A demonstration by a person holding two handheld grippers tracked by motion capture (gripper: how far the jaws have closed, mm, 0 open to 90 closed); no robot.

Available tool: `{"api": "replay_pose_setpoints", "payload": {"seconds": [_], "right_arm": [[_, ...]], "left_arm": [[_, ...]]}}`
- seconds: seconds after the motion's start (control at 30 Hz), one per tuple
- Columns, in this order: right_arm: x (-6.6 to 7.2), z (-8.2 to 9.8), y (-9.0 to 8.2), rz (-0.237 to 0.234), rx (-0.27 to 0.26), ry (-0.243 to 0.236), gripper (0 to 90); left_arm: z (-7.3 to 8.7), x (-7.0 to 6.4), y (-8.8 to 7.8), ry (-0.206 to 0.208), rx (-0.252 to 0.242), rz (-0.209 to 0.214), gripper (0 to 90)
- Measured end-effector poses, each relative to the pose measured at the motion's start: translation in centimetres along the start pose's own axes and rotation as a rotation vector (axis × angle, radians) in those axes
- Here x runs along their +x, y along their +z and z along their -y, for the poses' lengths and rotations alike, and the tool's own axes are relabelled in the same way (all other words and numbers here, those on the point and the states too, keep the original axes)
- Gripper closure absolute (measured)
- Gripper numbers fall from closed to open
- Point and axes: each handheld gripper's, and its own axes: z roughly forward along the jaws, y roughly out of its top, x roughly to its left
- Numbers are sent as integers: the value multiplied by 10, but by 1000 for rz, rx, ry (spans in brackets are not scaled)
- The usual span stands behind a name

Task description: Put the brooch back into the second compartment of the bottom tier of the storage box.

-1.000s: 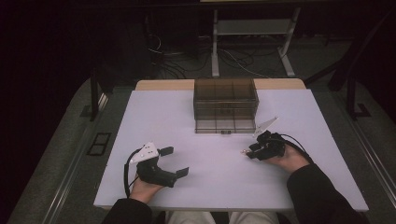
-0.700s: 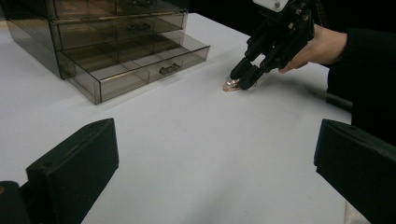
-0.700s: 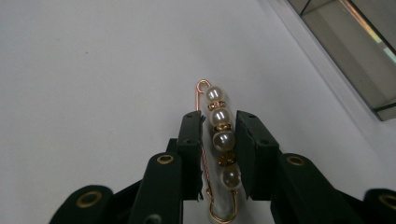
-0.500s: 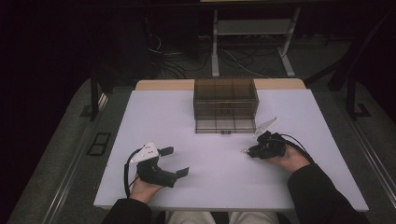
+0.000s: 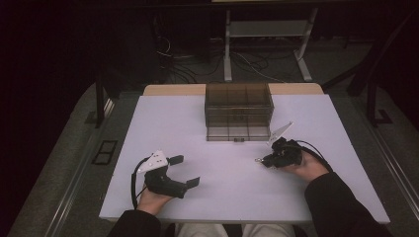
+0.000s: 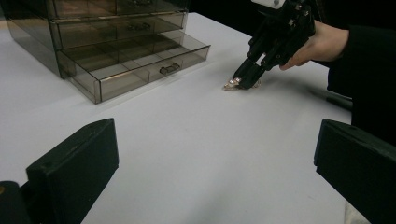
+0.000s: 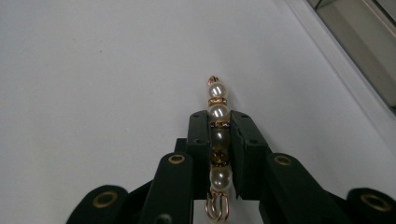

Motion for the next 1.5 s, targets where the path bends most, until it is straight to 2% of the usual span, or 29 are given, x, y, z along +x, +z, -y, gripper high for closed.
{"api": "replay_pose_setpoints", "payload": {"seconds": [0.4, 1.5], "right_arm": [[-1, -5, -7, -18, -24, 14, 785], [-4, -39, -25, 2, -38, -42, 784]], "left_arm": [[0, 0, 0, 1, 1, 2, 0], [0, 1, 0, -1, 0, 6, 0]]}}
